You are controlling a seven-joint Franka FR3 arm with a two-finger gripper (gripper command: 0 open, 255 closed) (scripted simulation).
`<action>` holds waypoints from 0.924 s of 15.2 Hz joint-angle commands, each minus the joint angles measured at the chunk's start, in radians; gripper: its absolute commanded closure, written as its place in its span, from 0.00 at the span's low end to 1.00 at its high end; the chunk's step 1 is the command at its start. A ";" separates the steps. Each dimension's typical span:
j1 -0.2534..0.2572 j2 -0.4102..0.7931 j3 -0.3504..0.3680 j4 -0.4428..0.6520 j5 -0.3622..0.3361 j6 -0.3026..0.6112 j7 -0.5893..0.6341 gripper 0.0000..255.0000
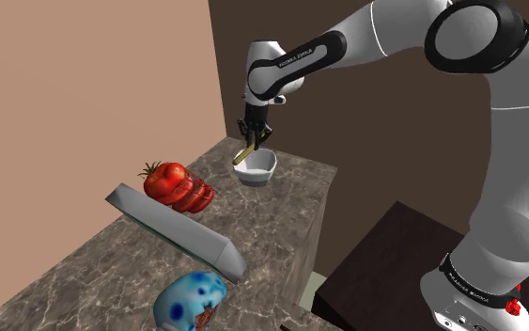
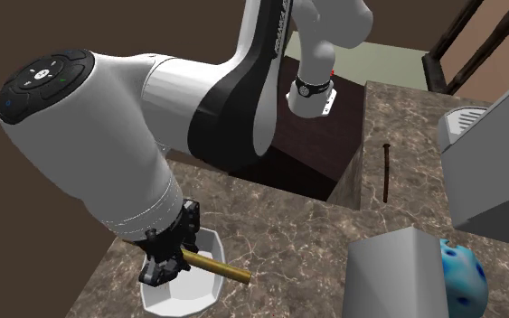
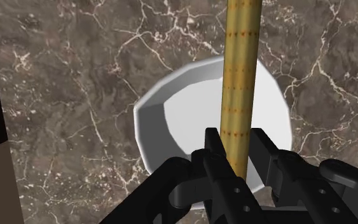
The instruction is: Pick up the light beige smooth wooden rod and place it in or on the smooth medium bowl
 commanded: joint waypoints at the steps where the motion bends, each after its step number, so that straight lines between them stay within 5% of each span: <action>1: -0.001 0.052 -0.014 0.088 -0.013 -0.040 -0.021 1.00; 14: 0.012 0.133 -0.037 0.031 -0.044 0.093 -0.016 1.00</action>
